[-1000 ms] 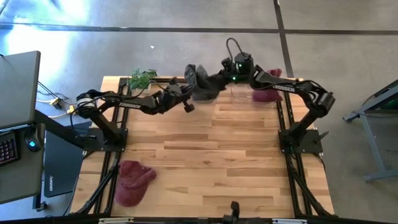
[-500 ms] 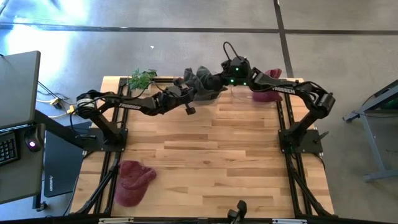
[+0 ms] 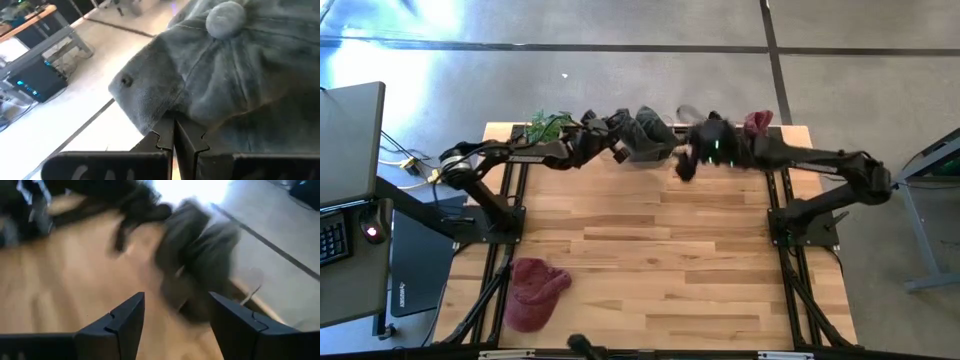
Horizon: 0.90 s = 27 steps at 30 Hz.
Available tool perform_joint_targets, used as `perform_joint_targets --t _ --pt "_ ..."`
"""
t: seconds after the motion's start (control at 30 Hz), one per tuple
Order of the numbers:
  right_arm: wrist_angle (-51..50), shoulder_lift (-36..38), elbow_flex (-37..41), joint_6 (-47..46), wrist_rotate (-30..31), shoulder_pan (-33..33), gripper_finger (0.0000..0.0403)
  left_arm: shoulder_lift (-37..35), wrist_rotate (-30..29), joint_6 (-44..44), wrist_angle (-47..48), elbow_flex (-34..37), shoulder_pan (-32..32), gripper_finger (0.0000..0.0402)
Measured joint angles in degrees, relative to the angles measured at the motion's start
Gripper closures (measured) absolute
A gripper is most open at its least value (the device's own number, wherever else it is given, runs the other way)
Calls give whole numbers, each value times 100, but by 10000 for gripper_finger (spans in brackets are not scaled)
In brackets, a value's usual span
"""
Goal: Pick & Place hat
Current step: Put the black cap into the left transparent bin, then put the red cap into the right transparent bin
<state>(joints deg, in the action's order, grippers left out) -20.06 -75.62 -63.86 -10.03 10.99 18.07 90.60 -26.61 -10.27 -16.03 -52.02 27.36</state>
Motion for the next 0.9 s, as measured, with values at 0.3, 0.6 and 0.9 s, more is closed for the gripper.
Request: perform_joint_targets --t 0.3,0.6,0.9 --pt "-710 40 0 -567 1538 -2494 226 892 2044 -704 -2411 -38 364 401" --pt "-880 -200 0 -956 2793 -3621 250 927 1535 -1453 -2093 -498 -51 401" --pt "-1348 -605 0 -1461 3179 -4192 250 -211 -669 -1589 1110 -1098 -1244 401"
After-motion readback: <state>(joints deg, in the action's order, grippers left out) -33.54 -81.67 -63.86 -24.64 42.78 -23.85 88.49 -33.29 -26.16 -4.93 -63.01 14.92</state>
